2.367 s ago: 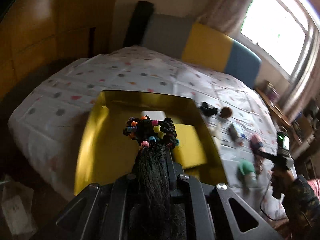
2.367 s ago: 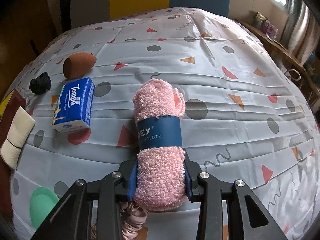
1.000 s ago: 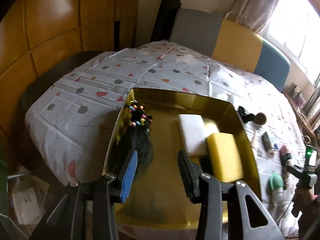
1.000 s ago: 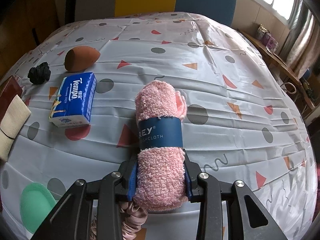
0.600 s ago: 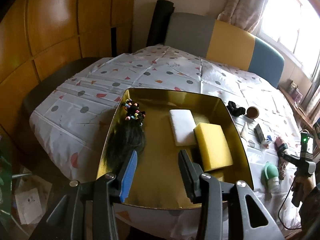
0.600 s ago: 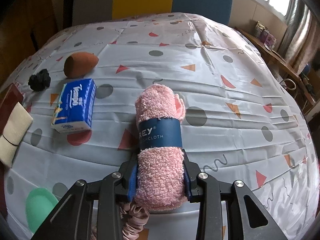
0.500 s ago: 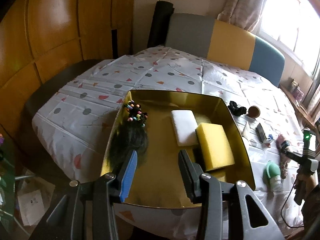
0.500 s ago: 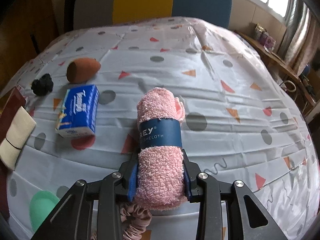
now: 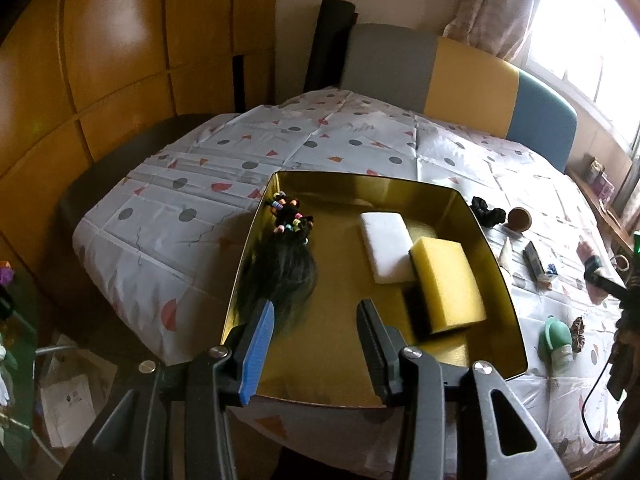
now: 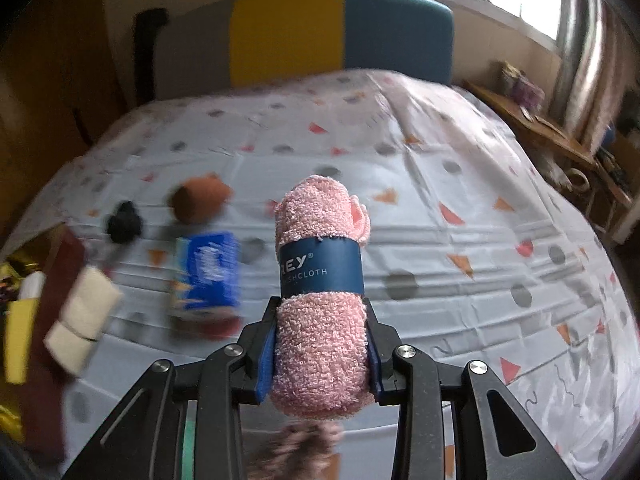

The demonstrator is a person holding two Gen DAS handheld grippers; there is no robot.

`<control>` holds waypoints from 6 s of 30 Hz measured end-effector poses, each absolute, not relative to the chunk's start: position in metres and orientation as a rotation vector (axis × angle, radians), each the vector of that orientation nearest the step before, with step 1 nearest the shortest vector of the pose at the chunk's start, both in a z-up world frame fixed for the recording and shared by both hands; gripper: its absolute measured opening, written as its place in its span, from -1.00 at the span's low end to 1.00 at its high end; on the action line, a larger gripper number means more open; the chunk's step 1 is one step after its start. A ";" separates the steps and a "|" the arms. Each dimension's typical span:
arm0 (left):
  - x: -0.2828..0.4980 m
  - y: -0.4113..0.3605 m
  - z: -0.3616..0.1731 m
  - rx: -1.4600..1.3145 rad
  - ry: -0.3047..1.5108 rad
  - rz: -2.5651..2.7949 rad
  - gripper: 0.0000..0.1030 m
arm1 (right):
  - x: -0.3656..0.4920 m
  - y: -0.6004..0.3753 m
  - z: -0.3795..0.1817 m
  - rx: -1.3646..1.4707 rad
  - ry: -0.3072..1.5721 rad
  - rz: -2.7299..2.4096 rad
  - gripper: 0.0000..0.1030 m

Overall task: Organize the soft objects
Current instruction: 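Lower the hair piece into the tray with the left tool while the right holds the towel, then carry the pink towel into the gold tray and open the right tool, then move the left tool to the beige bandage roll and grasp it, then place the bandage roll in the tray with the left tool while the right grasps the green bottle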

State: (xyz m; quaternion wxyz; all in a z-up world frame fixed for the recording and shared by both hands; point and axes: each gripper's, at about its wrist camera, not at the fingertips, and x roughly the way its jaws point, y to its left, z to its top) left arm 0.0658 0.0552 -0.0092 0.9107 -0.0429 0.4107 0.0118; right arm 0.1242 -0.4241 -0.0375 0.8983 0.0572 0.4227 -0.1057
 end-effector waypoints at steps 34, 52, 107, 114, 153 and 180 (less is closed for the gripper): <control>0.055 0.111 -0.022 -0.180 0.837 0.065 -0.16 | 0.188 -0.065 -0.038 0.189 1.101 0.453 -0.19; 0.053 0.107 -0.024 -0.174 0.851 0.054 -0.16 | 0.168 -0.083 -0.023 0.164 0.980 0.442 0.26; 0.154 -0.207 -0.033 0.434 0.968 -0.502 0.10 | 0.068 -0.460 -0.036 0.460 0.807 -0.257 0.70; 0.187 -0.228 -0.066 0.530 1.026 -0.475 0.36 | 0.068 -0.460 -0.035 0.473 0.801 -0.240 0.71; 0.085 -0.138 0.001 0.116 0.867 -0.524 -0.17 | 0.090 -0.348 -0.087 0.189 1.156 0.223 0.70; 0.076 0.102 -0.023 -0.292 0.912 -0.053 -0.17 | 0.087 -0.325 -0.102 -0.038 1.128 0.169 0.27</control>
